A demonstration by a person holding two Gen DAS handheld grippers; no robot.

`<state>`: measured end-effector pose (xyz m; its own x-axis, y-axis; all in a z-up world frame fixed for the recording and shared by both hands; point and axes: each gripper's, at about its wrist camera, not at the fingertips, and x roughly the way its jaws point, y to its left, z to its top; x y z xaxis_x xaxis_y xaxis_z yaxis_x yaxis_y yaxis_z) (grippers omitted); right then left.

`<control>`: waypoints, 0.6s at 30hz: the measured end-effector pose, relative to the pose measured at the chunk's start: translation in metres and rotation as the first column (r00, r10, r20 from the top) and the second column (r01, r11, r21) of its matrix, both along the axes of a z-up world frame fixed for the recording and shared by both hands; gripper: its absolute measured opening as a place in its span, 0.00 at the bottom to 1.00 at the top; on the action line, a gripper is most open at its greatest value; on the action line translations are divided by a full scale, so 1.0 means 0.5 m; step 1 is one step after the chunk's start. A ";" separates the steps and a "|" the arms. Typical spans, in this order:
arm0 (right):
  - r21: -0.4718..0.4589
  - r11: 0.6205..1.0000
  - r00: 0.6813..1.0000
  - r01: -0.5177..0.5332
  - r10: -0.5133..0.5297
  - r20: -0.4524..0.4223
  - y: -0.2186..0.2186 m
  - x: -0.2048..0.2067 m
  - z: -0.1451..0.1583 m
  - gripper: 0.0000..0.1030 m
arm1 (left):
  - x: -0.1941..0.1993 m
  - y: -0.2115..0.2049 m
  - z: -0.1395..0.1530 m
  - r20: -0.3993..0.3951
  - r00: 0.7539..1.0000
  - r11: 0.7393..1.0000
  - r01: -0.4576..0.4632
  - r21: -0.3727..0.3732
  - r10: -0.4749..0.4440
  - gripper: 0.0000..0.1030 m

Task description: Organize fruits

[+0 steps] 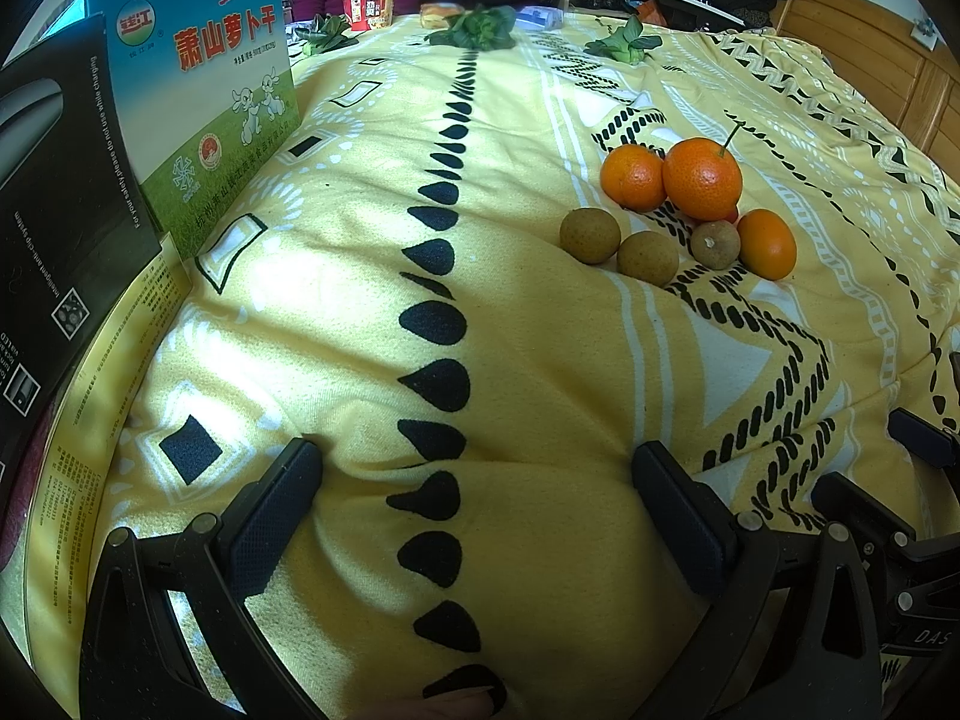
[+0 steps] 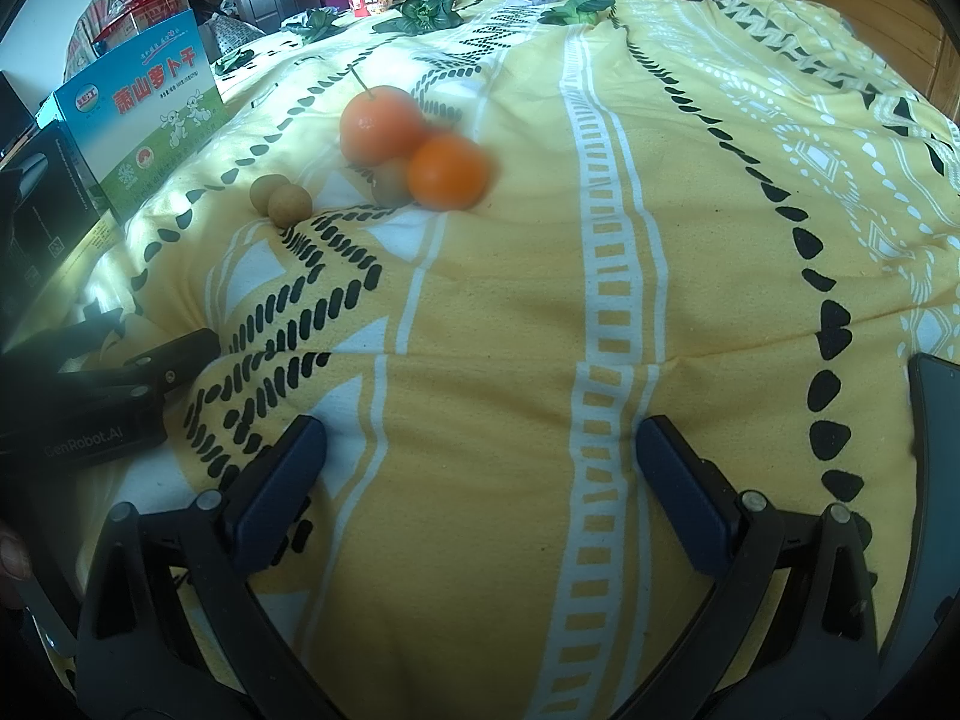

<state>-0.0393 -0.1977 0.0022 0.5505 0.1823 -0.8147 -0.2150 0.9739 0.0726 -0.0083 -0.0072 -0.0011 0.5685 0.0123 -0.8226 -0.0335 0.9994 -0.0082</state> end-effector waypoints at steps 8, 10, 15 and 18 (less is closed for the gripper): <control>0.001 1.000 1.000 0.000 0.000 0.000 0.001 0.000 0.001 1.00 | 0.000 0.001 0.000 0.000 1.000 1.000 0.000 0.000 0.000 1.00; 0.001 1.000 1.000 0.000 0.000 0.000 0.002 0.001 0.001 1.00 | 0.000 0.001 0.000 0.000 1.000 1.000 0.000 0.000 0.000 1.00; 0.001 1.000 1.000 0.000 0.000 0.000 0.000 0.000 0.001 1.00 | 0.000 0.001 0.000 0.000 1.000 1.000 0.000 -0.001 0.000 1.00; 0.002 1.000 1.000 0.000 0.000 0.001 0.000 0.000 0.001 1.00 | 0.000 0.001 0.000 0.001 1.000 1.000 0.000 -0.001 0.000 1.00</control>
